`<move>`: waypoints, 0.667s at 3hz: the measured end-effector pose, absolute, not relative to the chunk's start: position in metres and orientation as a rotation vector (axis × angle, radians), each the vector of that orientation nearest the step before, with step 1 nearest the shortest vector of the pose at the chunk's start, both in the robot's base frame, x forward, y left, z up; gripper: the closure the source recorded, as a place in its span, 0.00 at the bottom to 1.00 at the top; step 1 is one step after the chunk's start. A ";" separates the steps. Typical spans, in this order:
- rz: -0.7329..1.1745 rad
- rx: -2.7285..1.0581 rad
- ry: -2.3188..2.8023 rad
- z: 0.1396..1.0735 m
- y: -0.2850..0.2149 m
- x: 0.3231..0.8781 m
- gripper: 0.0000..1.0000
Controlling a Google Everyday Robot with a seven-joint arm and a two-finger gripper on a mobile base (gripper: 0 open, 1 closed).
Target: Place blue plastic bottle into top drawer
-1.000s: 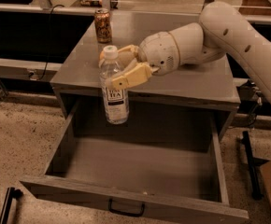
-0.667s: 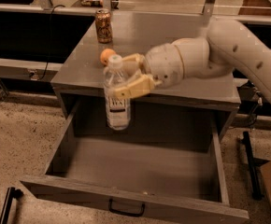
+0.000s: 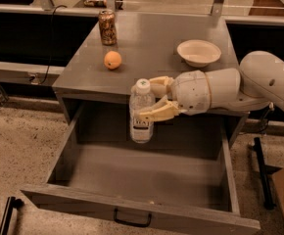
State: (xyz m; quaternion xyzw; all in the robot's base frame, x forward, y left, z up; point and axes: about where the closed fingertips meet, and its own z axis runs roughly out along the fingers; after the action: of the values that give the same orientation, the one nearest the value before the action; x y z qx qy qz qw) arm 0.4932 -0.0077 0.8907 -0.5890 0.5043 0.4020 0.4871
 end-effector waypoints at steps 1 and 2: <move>1.004 -1.395 1.250 0.865 -0.005 0.493 1.00; 0.966 -1.385 1.289 0.818 -0.013 0.489 1.00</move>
Offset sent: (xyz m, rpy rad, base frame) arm -0.0082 -0.0190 -0.1285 -0.0380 0.0284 -0.1068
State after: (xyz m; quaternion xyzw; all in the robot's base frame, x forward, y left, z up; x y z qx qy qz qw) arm 0.4888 -0.0126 0.8176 -0.5696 0.5301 0.3973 0.4866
